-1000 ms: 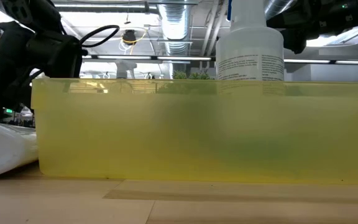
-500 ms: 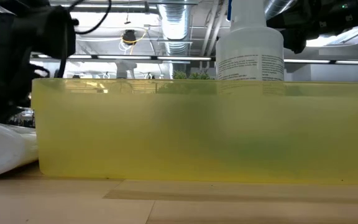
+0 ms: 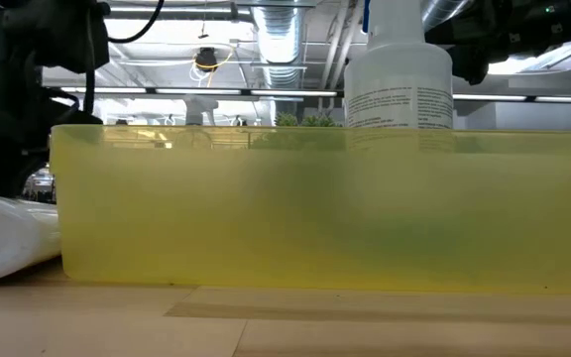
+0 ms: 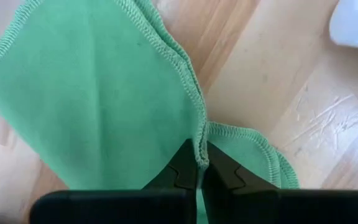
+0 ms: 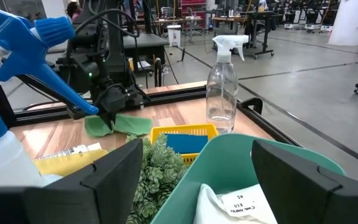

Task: Pick & Place Kitchen Items
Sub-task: Put the green microfiber cloth into the green bin

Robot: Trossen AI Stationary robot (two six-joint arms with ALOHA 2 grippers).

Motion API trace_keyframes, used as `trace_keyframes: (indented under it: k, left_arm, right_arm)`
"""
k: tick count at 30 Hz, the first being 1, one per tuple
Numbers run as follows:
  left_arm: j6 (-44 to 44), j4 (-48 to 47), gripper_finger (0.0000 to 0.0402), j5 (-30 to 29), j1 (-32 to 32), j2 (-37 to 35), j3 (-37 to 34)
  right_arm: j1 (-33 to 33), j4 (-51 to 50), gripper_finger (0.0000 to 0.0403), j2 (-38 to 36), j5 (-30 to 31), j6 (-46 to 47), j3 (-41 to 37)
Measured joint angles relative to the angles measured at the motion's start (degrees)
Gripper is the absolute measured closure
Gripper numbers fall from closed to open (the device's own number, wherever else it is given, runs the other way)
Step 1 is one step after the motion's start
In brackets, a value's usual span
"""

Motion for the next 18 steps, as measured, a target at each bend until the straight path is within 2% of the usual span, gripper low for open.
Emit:
trace_keyframes:
  k: [10,18]
  left_arm:
    - [-3.0,-1.9,0.0401,-10.7,-3.9,-6.5,0.1]
    - [-7.0,-4.2,0.0401,-27.5,-7.7,-15.5,0.1]
  right_arm:
    - [0.0,0.0,0.0111,0.0,0.1,0.0,0.0]
    - [0.0,0.0,0.0111,0.0,0.2,0.0,0.0]
